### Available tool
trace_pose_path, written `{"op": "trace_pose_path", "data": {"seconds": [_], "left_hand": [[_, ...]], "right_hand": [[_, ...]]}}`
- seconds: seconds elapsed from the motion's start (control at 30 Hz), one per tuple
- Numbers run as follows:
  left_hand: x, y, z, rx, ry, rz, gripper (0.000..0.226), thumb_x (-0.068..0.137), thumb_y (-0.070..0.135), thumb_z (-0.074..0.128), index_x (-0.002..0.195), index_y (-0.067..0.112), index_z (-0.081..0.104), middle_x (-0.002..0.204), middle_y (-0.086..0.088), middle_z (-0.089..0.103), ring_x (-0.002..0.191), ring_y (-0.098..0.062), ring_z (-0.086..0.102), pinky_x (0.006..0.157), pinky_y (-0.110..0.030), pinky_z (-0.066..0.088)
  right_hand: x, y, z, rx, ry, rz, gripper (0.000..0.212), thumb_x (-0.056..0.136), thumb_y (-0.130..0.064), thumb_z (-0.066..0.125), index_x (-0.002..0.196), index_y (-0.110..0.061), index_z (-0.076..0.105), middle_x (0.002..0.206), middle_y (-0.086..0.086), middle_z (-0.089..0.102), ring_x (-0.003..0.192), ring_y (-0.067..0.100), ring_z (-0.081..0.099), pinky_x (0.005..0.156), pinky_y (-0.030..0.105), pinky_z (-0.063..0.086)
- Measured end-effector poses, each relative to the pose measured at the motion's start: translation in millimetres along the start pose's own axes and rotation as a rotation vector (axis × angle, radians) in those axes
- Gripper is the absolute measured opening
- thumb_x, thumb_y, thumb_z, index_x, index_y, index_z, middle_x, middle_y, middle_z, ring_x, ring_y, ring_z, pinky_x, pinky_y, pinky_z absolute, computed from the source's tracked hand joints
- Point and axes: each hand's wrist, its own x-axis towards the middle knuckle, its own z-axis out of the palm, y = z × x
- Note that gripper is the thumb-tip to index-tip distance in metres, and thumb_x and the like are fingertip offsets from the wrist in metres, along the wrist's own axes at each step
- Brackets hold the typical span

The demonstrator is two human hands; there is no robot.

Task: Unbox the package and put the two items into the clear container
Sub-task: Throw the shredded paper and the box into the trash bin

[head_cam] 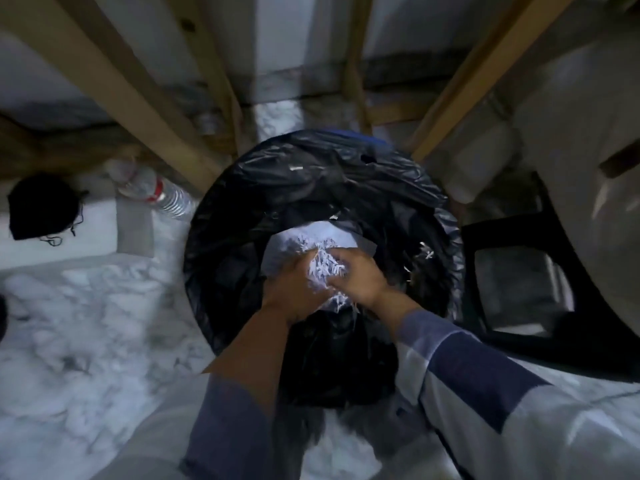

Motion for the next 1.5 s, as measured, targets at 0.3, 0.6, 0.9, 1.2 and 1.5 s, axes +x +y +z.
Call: {"op": "trace_pose_path", "data": {"seconds": [0.3, 0.6, 0.9, 1.2, 1.5], "left_hand": [[31, -17, 17, -0.094, 0.014, -0.042, 0.084, 0.081, 0.039, 0.068, 0.15, 0.028, 0.022, 0.156, -0.002, 0.03, 0.142, -0.019, 0.03, 0.114, -0.028, 0.027], [-58, 52, -54, -0.096, 0.076, -0.033, 0.069, 0.078, 0.038, 0.062, 0.141, 0.027, 0.038, 0.142, -0.001, 0.048, 0.13, -0.025, 0.046, 0.106, -0.042, 0.04], [-195, 119, -176, -0.043, 0.165, 0.044, 0.052, 0.09, 0.035, 0.057, 0.138, 0.02, 0.045, 0.142, -0.006, 0.047, 0.129, -0.026, 0.044, 0.105, -0.041, 0.04], [-265, 130, -298, -0.084, 0.518, 0.072, 0.033, 0.087, 0.026, 0.059, 0.119, 0.021, 0.063, 0.124, -0.006, 0.062, 0.117, -0.026, 0.056, 0.099, -0.04, 0.046], [-240, 75, -380, -0.108, 0.63, 0.074, 0.044, 0.091, 0.026, 0.056, 0.133, 0.02, 0.05, 0.14, -0.005, 0.047, 0.129, -0.025, 0.044, 0.106, -0.037, 0.038]], "right_hand": [[35, 20, 9, 0.019, -0.016, 0.102, 0.043, 0.086, -0.016, 0.053, 0.125, -0.035, 0.055, 0.141, -0.006, 0.05, 0.136, 0.018, 0.037, 0.117, 0.039, 0.011], [-60, -66, -75, 0.09, 0.036, -0.046, 0.06, 0.078, 0.014, 0.047, 0.131, -0.013, 0.051, 0.153, 0.009, 0.03, 0.141, 0.026, 0.032, 0.101, 0.022, 0.033], [-179, -187, -181, -0.101, -0.012, -0.107, 0.024, 0.09, -0.011, 0.045, 0.098, -0.029, 0.061, 0.091, 0.005, 0.067, 0.09, 0.031, 0.066, 0.081, 0.039, 0.053], [-219, -309, -239, -0.266, 0.125, -0.332, 0.028, 0.087, -0.013, 0.048, 0.107, -0.021, 0.065, 0.104, 0.011, 0.069, 0.096, 0.028, 0.063, 0.083, 0.029, 0.048], [-176, -391, -233, -0.291, 0.212, -0.387, 0.033, 0.09, -0.011, 0.046, 0.118, -0.02, 0.062, 0.117, 0.01, 0.064, 0.094, 0.027, 0.06, 0.077, 0.028, 0.044]]}}
